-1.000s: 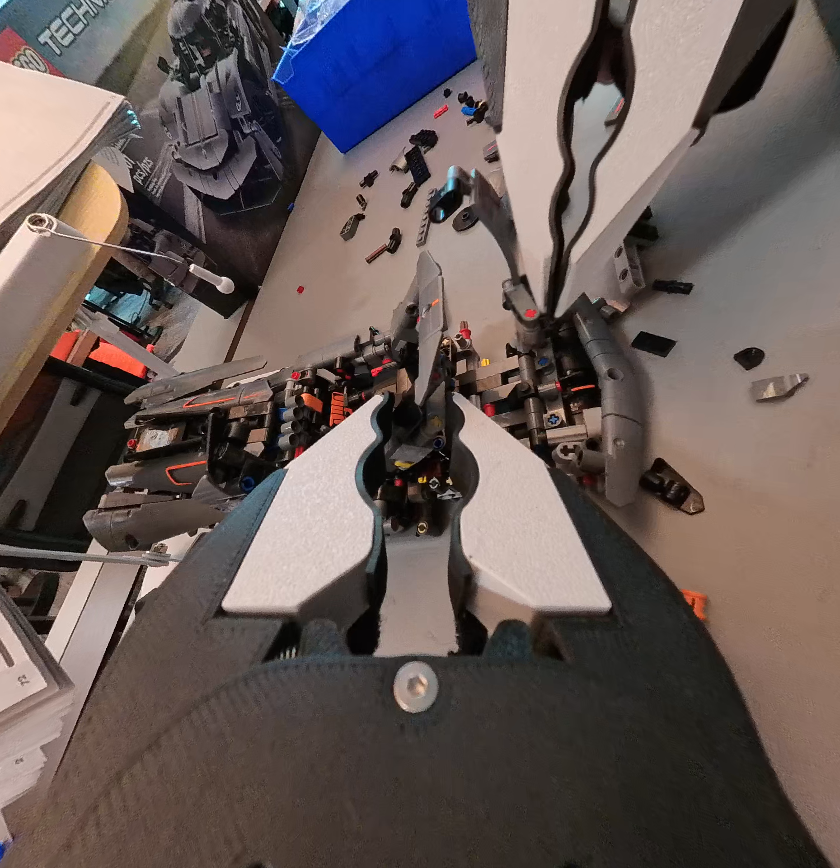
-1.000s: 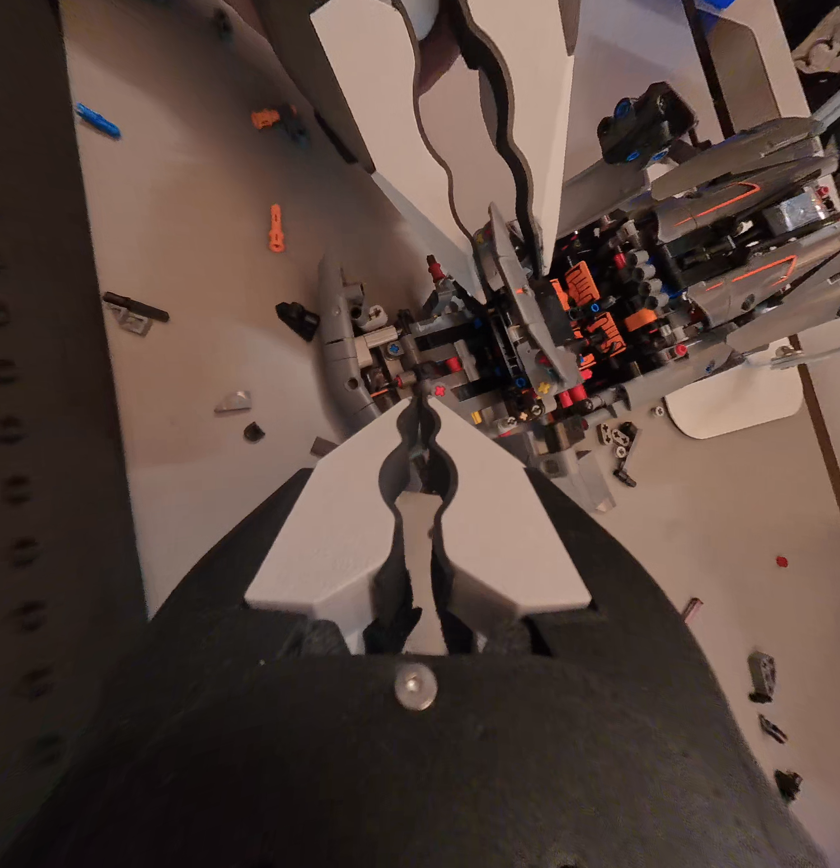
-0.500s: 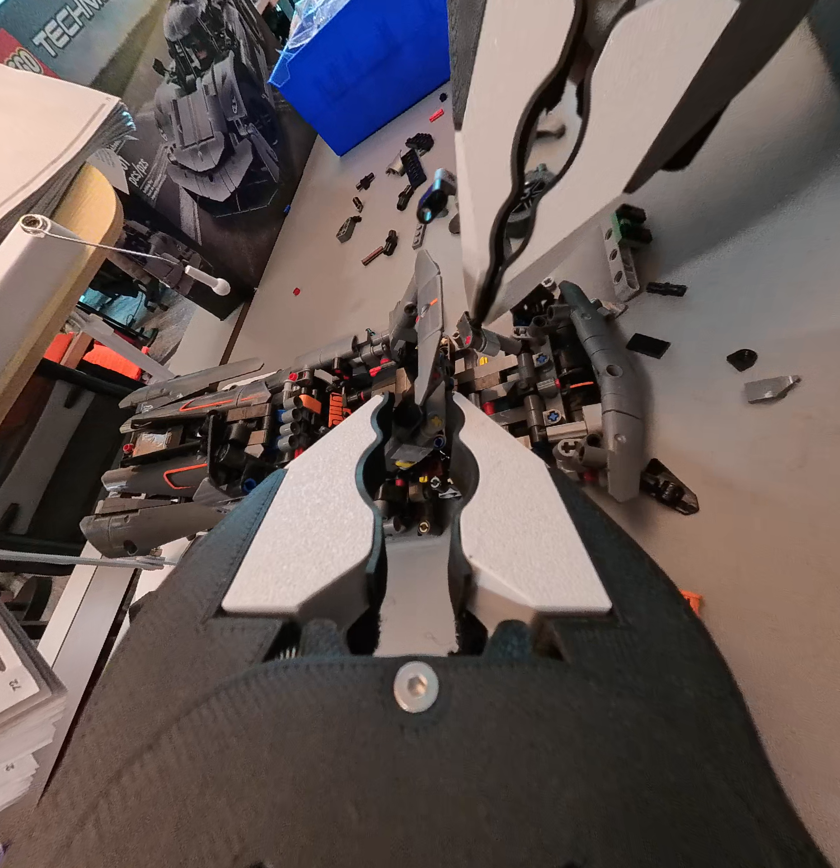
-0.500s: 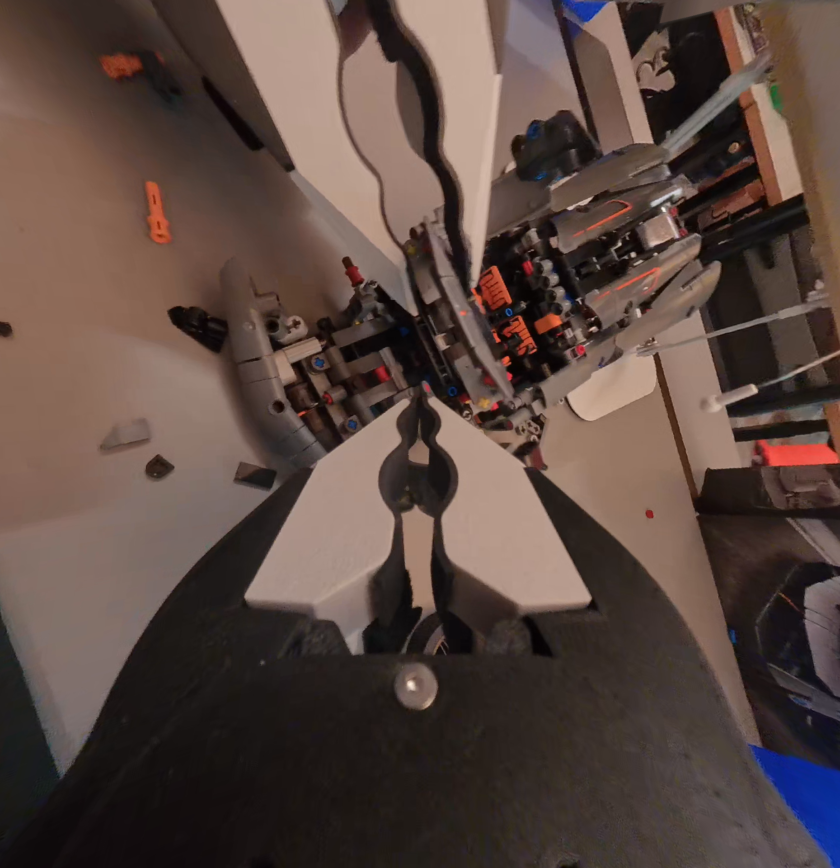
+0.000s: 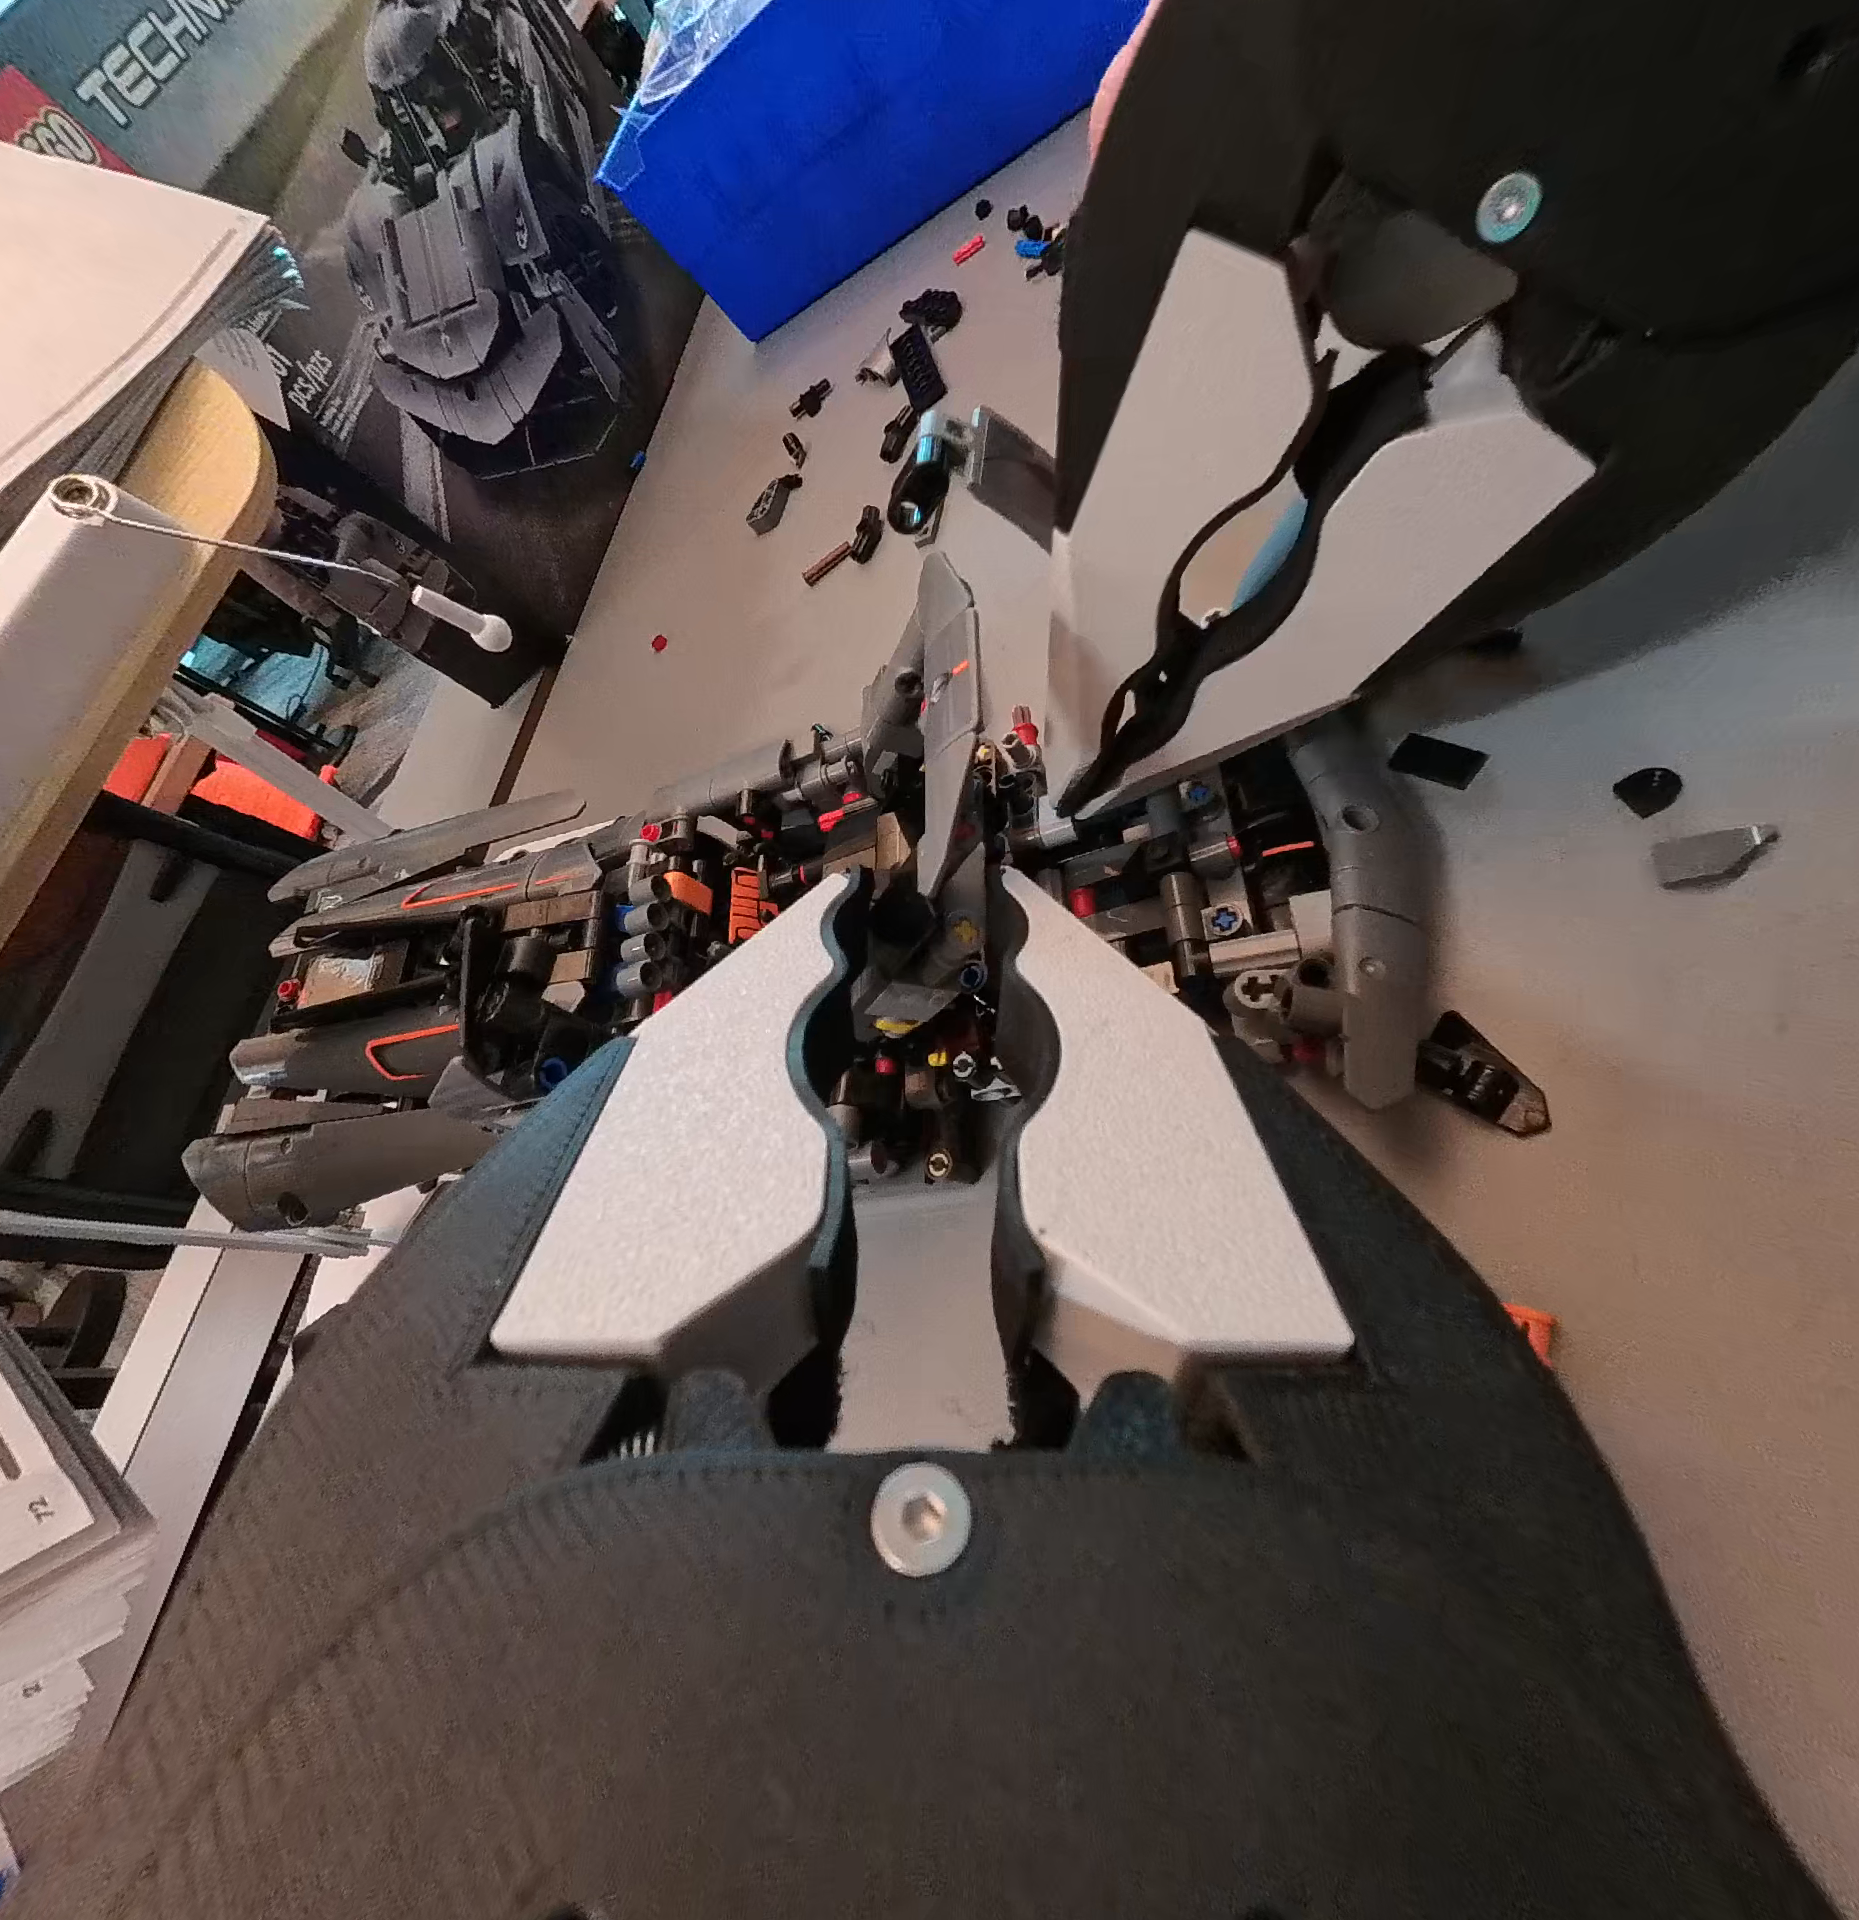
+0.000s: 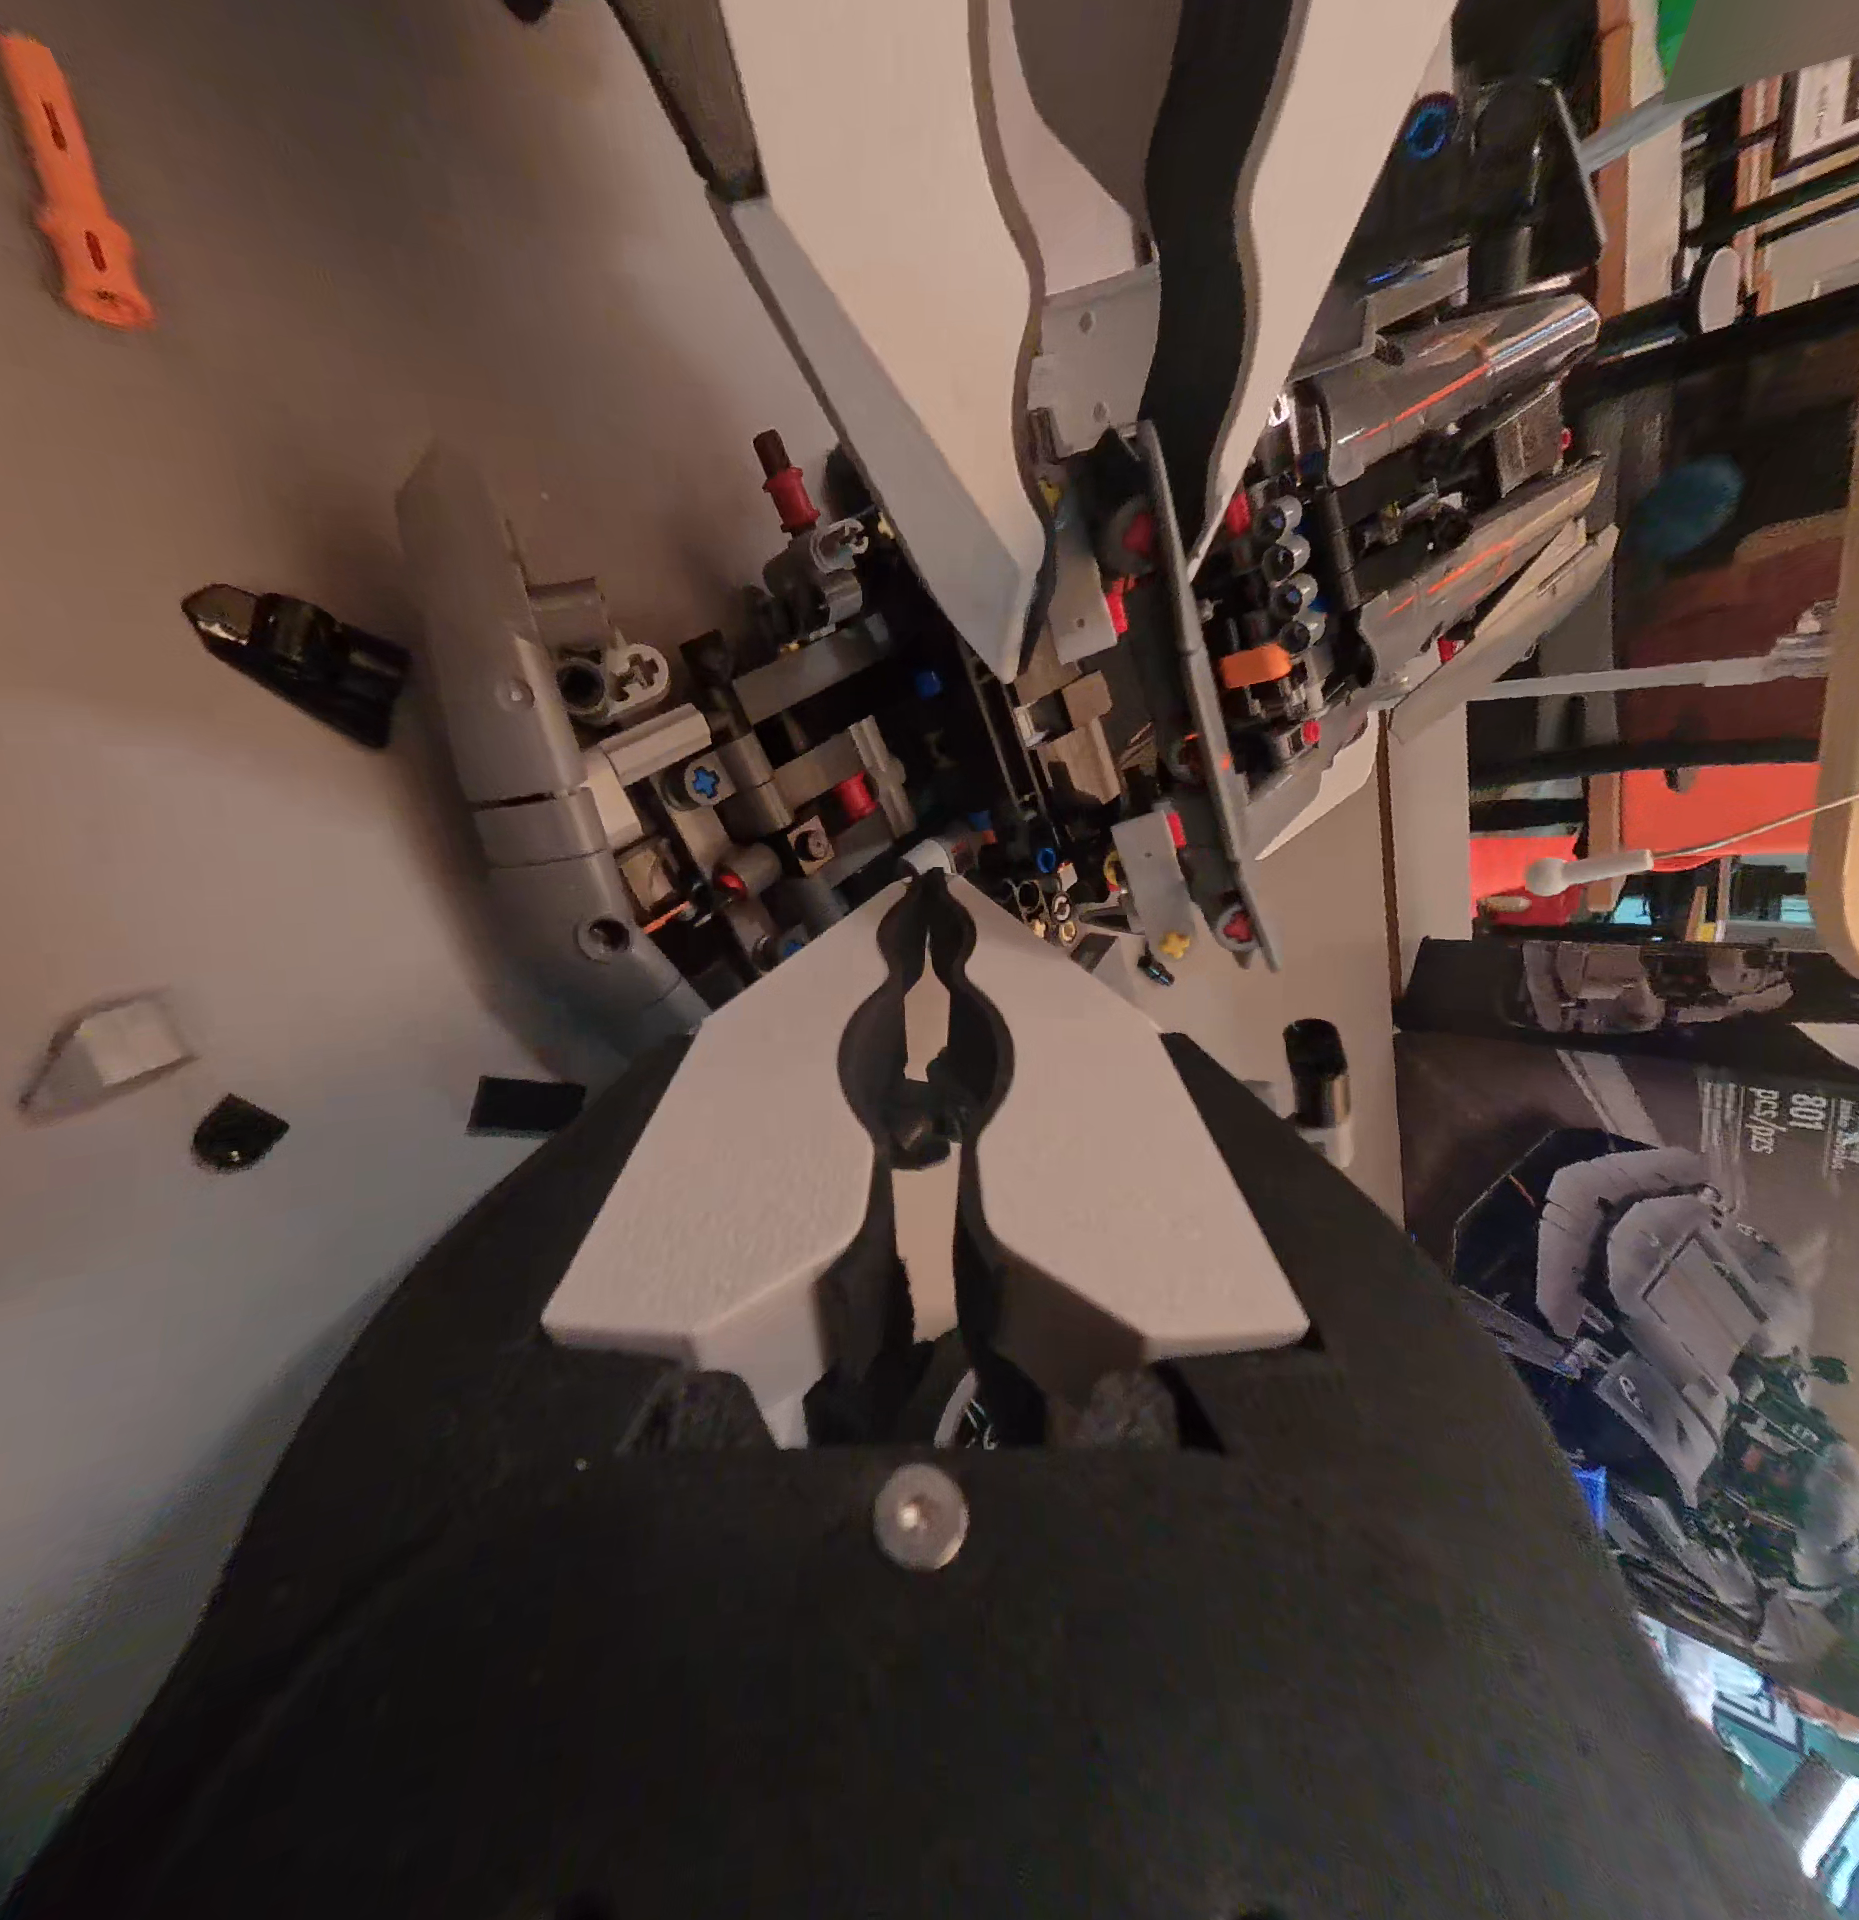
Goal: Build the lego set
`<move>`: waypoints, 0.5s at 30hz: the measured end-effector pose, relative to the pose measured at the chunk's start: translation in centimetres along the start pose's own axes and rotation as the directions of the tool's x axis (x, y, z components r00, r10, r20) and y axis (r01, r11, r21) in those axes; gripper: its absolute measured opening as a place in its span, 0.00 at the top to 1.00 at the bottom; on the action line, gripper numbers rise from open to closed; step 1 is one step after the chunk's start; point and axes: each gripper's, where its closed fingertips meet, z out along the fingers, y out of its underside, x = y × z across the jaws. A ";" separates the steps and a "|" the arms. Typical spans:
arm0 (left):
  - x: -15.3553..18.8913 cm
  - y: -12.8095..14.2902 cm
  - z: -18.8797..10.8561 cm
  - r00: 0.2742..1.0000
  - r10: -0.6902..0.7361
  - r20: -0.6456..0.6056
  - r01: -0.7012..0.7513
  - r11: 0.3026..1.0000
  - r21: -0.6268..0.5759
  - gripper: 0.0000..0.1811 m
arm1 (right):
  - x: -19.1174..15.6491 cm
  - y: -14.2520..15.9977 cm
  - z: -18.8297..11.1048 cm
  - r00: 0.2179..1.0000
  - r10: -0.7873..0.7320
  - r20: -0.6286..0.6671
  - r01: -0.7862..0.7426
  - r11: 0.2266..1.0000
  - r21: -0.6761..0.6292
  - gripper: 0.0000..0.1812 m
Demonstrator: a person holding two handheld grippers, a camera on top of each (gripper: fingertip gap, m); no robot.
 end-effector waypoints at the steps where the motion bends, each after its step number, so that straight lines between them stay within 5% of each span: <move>1: 0.0 0.0 0.0 1.000 0.000 0.000 0.000 1.000 0.000 0.90 | 0.0 0.0 0.0 1.000 -0.007 -0.003 0.007 1.000 -0.008 1.00; 15: 0.0 0.0 0.0 1.000 -0.005 -0.002 0.005 1.000 0.006 0.89 | -0.2 -0.1 0.1 1.000 -0.020 0.002 0.020 1.000 -0.016 1.00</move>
